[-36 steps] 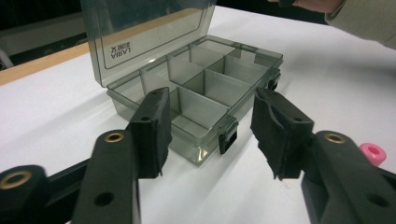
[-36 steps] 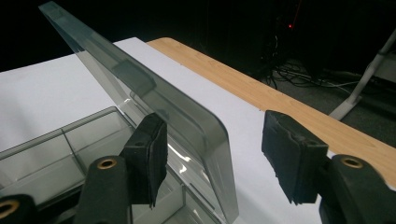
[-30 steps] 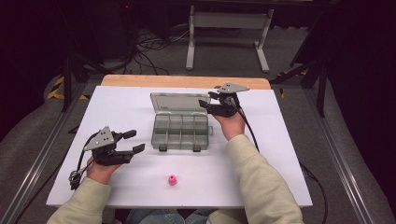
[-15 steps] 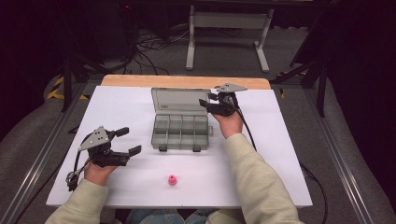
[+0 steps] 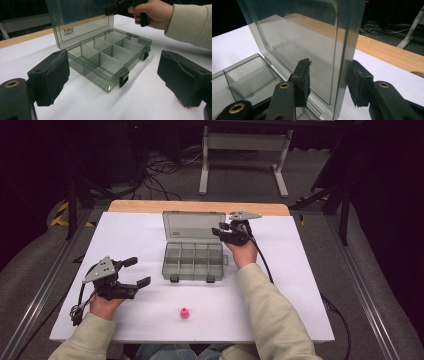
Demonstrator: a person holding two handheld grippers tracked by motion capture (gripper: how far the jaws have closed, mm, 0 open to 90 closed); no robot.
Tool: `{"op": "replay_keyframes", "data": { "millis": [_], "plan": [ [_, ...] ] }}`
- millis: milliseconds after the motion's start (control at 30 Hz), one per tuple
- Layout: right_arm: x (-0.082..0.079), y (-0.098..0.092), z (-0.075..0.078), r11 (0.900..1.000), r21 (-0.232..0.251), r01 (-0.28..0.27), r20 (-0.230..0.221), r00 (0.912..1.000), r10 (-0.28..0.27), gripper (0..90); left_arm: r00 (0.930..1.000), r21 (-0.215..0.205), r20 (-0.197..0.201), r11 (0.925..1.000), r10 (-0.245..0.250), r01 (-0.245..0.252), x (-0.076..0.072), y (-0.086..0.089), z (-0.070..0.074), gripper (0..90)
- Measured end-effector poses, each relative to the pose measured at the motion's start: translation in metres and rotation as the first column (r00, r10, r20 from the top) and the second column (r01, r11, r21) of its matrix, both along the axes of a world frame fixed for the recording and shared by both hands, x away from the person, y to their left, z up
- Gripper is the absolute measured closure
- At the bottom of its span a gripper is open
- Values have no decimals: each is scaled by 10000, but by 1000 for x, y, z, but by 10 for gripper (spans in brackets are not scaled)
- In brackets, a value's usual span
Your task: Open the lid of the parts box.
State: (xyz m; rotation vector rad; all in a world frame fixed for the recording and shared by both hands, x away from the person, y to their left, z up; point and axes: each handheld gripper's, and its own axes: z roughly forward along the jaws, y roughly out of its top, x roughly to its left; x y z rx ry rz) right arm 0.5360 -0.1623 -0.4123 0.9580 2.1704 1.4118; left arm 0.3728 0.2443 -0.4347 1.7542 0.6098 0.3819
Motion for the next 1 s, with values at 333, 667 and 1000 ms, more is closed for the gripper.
{"op": "replay_keyframes", "data": {
  "millis": [333, 667, 1000],
  "plan": [
    [5, -1, -10, 9998, 31, 210, -320, 9993, -209, 565, 9999, 89, -96, 9999, -71, 71, 1, -1, -2, 118],
    [10, 1, -19, 9992, -8, 398, -419, 9983, -398, 565, 9999, 38, -140, 9999, -100, 100, 1, -2, -3, 118],
    [12, 4, -26, 9989, 66, 454, -506, 9977, -450, 492, 9998, 28, -152, 9999, -136, 137, 1, -2, -3, 120]
  ]
}}
